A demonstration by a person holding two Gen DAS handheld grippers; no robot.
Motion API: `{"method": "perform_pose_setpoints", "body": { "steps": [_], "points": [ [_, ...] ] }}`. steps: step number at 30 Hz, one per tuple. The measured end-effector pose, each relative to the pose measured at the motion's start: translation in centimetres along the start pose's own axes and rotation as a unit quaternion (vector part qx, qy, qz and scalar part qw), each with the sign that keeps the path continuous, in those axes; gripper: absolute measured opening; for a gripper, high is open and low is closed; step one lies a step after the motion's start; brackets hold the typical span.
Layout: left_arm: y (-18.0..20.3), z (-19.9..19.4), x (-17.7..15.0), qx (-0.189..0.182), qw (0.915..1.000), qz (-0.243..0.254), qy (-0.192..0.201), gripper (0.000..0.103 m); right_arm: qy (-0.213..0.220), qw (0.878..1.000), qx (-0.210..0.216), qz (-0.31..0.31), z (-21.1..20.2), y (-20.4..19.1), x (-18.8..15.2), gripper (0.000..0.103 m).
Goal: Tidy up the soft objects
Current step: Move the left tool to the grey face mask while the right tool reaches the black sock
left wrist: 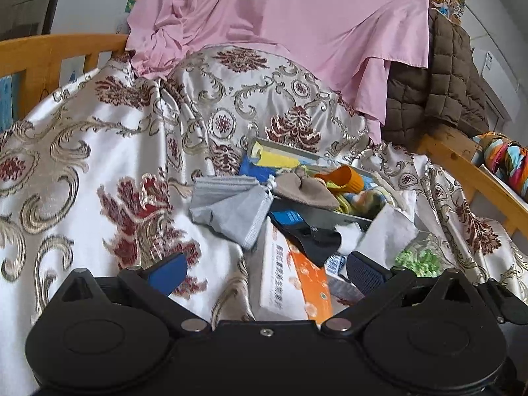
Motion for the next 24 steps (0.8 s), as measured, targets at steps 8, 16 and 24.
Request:
{"method": "perform_pose_setpoints", "body": {
  "steps": [8,16,24],
  "points": [
    [-0.1,1.8,0.8,-0.022,0.9994,-0.008,0.025,0.102,0.028,0.999,0.021,0.029,0.8,-0.4,1.1,0.103],
    [-1.3,4.0,0.8,-0.044,0.9987,-0.018,0.018,0.102,0.040,0.998,0.023,0.040,3.0,-0.9,2.6,0.103],
    [-2.8,7.7,1.1,-0.079,0.9945,-0.068,0.001,0.102,0.011,0.999,0.025,0.047,4.8,-0.8,2.9,0.103]
  ]
}}
Point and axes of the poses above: each gripper's, at about its wrist camera, not at the fingertips, and z roughly the way its jaws point, y to its right, x to its top, the point moved 10 cm from there along z, roughly the way its jaws point, and after that the axes turned 7 degrees about y, right-handed, at the moved point
